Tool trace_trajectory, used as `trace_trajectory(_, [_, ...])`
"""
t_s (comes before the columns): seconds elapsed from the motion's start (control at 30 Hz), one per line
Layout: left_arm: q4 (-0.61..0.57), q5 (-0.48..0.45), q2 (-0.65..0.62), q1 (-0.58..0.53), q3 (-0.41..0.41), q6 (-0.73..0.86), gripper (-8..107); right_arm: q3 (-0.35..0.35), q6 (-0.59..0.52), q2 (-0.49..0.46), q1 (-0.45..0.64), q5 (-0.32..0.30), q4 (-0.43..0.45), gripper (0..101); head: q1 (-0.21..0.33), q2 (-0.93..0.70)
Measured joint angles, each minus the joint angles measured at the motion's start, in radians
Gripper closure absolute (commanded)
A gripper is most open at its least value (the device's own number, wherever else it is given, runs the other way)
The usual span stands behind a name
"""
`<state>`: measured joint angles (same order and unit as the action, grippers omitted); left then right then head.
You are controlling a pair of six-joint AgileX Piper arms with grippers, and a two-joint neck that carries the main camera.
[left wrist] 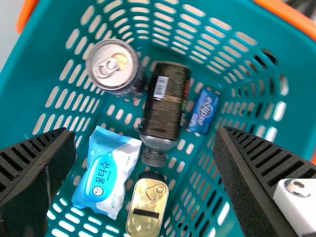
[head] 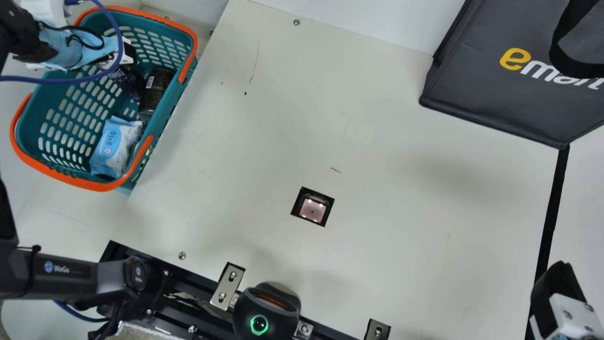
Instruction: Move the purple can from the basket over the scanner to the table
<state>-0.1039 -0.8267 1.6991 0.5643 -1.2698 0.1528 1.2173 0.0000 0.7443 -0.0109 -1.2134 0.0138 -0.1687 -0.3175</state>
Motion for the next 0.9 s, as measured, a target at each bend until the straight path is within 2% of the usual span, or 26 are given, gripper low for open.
trace_trajectory(0.53, [0.191,0.241,0.075,-0.039,0.107,-0.484,9,0.000,0.000,0.000,0.000,-0.001,0.000,6,0.000,-0.002])
trace_trajectory(0.9, [0.333,0.340,0.166,-0.063,0.099,-0.769,9,0.000,0.000,0.000,0.000,-0.001,0.000,6,0.000,-0.002])
